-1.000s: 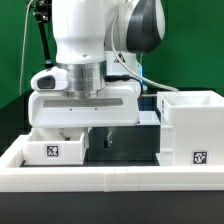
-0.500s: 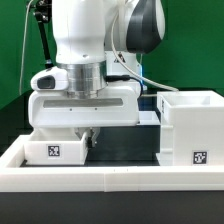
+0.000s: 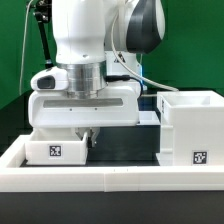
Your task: Assemble drawer
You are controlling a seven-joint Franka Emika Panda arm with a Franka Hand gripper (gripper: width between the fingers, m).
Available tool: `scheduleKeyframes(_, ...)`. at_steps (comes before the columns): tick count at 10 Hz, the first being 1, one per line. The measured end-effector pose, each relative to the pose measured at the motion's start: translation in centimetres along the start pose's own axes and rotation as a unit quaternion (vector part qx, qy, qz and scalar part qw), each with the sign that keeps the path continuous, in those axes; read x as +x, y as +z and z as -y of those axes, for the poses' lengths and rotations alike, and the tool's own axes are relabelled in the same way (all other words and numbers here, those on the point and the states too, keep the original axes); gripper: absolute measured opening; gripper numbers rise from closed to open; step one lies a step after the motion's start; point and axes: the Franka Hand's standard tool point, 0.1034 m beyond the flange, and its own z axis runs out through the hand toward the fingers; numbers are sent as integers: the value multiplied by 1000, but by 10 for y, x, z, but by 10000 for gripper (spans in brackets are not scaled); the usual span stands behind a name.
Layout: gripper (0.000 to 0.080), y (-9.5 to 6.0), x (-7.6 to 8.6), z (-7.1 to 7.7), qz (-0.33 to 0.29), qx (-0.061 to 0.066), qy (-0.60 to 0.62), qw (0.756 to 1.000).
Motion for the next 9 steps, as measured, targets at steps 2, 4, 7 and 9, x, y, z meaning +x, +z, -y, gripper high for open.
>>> scheduleKeyframes(2,41,0,0,0,0,0,0,1000)
scheduleKeyframes(4,42,-6,3,7,0,-2,-17,1000)
scheduleKeyframes(7,42,-31,10,21,-3,7,-72,997)
scheduleKeyframes(9,42,-31,10,22,-4,7,-91,996)
